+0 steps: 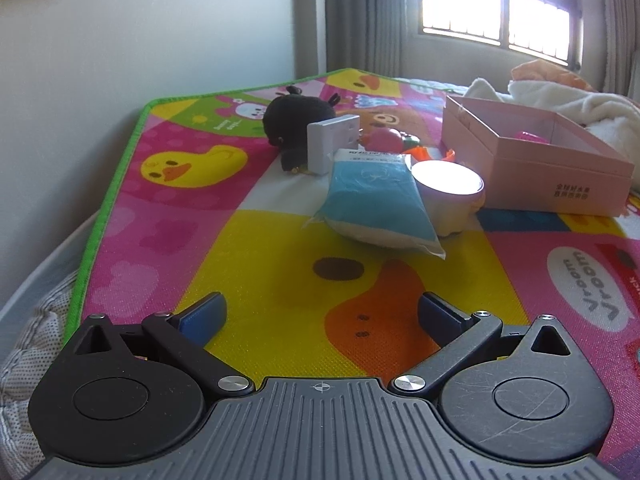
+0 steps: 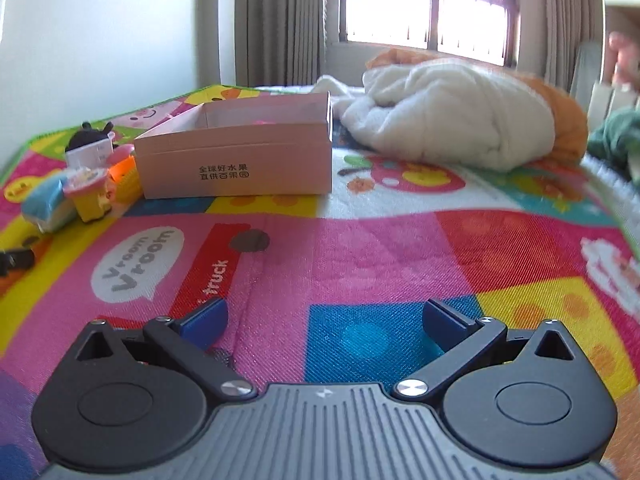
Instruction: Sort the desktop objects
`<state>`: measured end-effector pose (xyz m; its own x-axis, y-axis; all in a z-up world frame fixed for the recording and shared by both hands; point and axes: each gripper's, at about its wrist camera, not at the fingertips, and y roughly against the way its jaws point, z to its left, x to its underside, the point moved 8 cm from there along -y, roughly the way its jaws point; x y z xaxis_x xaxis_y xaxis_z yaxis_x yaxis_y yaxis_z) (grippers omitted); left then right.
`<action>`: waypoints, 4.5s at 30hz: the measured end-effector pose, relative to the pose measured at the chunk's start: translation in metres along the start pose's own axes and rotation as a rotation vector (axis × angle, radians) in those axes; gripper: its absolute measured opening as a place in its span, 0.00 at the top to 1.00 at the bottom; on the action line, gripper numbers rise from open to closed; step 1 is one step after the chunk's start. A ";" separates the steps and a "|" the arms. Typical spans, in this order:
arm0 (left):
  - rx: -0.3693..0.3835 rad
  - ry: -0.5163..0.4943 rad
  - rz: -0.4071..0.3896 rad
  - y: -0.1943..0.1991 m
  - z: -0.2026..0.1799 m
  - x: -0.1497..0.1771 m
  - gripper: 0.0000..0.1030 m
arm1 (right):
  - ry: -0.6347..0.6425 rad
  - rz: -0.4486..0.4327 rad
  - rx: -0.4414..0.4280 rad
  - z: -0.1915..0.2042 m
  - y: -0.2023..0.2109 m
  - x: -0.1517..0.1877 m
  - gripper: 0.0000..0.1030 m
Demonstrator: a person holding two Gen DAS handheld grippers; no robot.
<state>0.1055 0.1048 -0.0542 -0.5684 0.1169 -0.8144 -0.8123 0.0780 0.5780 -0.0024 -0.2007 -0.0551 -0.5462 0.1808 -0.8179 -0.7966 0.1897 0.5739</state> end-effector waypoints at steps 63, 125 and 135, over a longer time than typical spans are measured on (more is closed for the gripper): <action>-0.017 -0.021 0.024 0.006 -0.005 0.006 0.00 | -0.255 -0.051 0.335 0.088 -0.058 -0.049 0.00; 0.138 -0.056 -0.006 0.025 -0.024 0.018 0.02 | -0.042 0.432 -0.220 0.142 -0.078 -0.085 0.63; 0.104 -0.079 0.005 0.023 -0.026 0.018 0.00 | 0.068 0.359 -0.228 0.093 -0.001 -0.069 0.58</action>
<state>0.0730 0.0826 -0.0565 -0.5573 0.1946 -0.8072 -0.7890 0.1788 0.5879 0.0599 -0.1237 0.0046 -0.8091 0.1314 -0.5728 -0.5853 -0.0930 0.8055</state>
